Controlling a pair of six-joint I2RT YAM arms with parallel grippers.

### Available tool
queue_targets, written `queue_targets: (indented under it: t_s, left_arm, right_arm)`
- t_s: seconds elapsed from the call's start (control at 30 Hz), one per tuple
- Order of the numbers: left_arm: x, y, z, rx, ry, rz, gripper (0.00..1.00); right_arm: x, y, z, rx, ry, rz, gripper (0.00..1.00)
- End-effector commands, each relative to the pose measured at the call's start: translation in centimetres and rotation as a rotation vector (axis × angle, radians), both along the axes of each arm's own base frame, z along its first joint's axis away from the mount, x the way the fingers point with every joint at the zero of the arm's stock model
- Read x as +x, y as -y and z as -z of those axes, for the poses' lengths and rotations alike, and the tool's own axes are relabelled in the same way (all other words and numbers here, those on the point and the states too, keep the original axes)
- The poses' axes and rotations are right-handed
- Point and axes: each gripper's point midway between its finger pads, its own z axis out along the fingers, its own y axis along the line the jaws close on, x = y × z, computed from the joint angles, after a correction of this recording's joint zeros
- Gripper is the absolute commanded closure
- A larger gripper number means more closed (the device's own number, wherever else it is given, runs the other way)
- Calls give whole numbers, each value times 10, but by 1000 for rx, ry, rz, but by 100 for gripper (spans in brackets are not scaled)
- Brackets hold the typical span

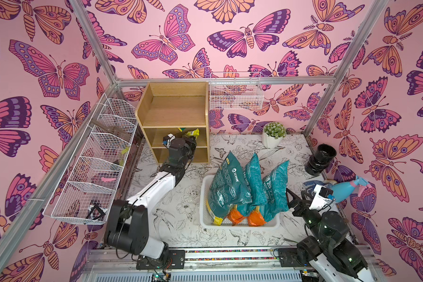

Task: Take down the fertilizer bag from the shelf
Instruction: Pick up the fertilizer bag from the shelf, then place the fertilizer bag in the storage box.

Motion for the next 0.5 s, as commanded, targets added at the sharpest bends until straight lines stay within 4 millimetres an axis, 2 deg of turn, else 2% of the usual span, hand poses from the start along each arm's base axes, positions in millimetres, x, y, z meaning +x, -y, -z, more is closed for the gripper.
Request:
queue_targets:
  t_s: [0.0, 0.1, 0.13, 0.2, 0.3, 0.47]
  left_arm:
    - [-24, 13, -38, 86, 81, 53, 100]
    - [-44, 32, -61, 106, 122, 121, 100]
    - [-57, 34, -76, 108, 156, 127, 100]
    - [-78, 39, -89, 134, 184, 137, 100]
    - [-113, 46, -101, 180, 237, 151, 100]
    - [-166, 59, -106, 188, 305, 232, 100]
  right_arm:
    - [1, -4, -1, -14, 7, -17, 1]
    - [1, -4, -1, -14, 6, -18, 1]
    - [0, -4, -1, -14, 6, -18, 1]
    - [0, -4, -2, -13, 7, -19, 1]
    - [1, -4, -1, -13, 8, -18, 1]
    - [1, -5, -1, -13, 8, -23, 1]
